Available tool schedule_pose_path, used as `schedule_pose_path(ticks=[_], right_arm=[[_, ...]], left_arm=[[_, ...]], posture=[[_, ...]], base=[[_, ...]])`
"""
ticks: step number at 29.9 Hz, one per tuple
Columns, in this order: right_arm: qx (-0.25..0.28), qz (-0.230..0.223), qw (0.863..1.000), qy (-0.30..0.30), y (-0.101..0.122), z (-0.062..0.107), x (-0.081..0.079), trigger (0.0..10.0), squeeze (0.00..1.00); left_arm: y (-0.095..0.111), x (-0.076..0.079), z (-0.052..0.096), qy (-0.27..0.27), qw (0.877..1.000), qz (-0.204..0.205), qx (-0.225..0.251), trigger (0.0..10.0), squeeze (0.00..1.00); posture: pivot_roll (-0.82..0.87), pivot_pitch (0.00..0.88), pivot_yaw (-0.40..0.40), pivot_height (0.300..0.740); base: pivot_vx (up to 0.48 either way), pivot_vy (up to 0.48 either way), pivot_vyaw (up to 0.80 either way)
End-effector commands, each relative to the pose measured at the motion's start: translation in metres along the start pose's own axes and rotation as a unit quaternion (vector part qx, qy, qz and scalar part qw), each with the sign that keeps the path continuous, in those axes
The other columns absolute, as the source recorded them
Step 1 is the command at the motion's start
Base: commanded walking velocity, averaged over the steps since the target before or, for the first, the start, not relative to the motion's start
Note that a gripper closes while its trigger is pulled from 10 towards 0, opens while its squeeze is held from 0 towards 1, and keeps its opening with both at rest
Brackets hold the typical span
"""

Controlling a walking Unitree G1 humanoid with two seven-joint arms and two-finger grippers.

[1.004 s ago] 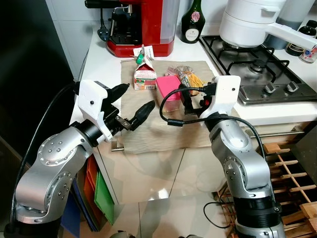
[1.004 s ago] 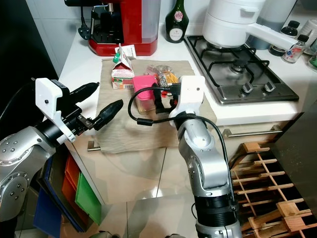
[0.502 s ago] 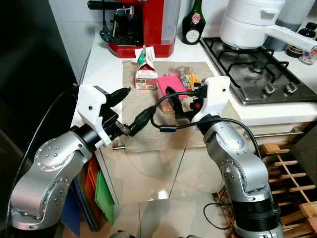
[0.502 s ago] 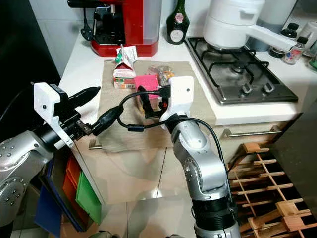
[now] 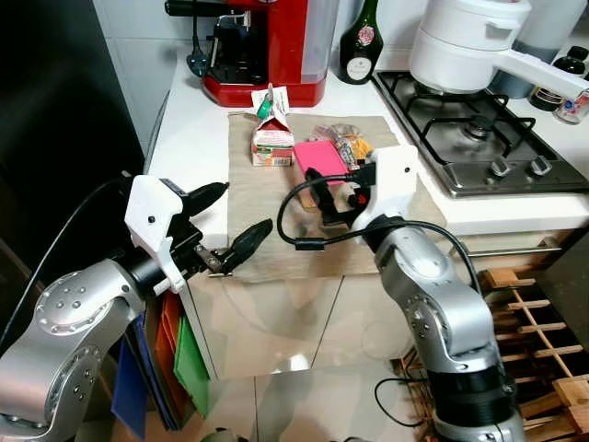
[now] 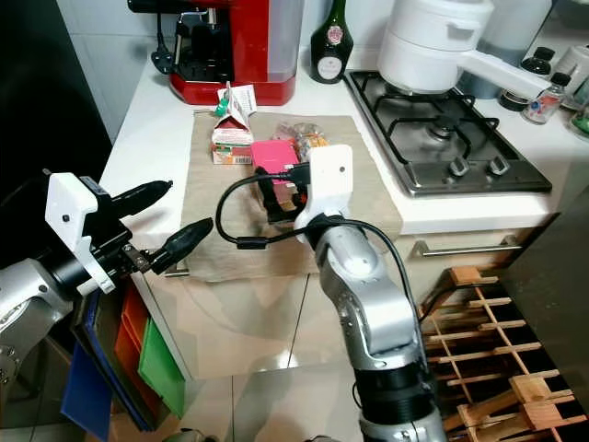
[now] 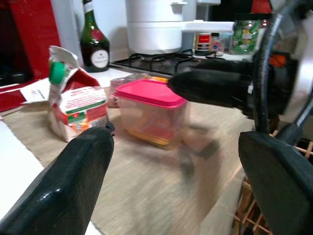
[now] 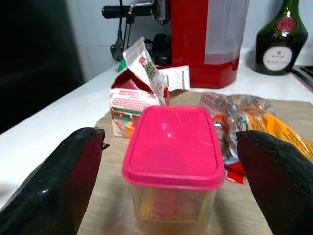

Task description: Restocking fridge

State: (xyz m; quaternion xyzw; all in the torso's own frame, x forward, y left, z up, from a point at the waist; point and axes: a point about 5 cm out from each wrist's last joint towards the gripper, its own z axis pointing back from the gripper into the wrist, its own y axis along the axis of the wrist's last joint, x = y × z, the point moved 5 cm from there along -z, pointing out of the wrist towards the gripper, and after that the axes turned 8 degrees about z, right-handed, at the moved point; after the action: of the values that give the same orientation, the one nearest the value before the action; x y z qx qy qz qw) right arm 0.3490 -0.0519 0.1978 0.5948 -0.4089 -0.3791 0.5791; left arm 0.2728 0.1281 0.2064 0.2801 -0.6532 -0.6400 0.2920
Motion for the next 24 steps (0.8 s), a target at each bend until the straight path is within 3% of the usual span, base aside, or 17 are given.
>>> schedule_pose_path(ticks=[1,12,24], right_arm=[[-0.008,0.0,1.0,-0.002,-0.002,-0.001,0.002,10.0,0.0],[-0.049,0.004,0.999,-0.018,-0.02,-0.001,0.005,10.0,0.0],[-0.08,0.0,0.997,0.02,-0.029,-0.013,-0.015,10.0,0.0]], left_arm=[[0.003,0.007,-0.001,-0.012,1.0,-0.009,0.003,10.0,0.0],[0.001,0.012,-0.005,-0.033,0.999,-0.005,-0.002,10.0,0.0],[0.004,0.013,-0.011,-0.05,0.999,-0.005,-0.005,10.0,0.0]], posture=[[0.09,0.0,-0.042,0.74],[0.07,0.0,-0.018,0.74],[0.06,0.002,0.029,0.74]], base=[[0.0,0.0,0.0],[0.0,0.0,0.0],[0.0,0.0,0.0]])
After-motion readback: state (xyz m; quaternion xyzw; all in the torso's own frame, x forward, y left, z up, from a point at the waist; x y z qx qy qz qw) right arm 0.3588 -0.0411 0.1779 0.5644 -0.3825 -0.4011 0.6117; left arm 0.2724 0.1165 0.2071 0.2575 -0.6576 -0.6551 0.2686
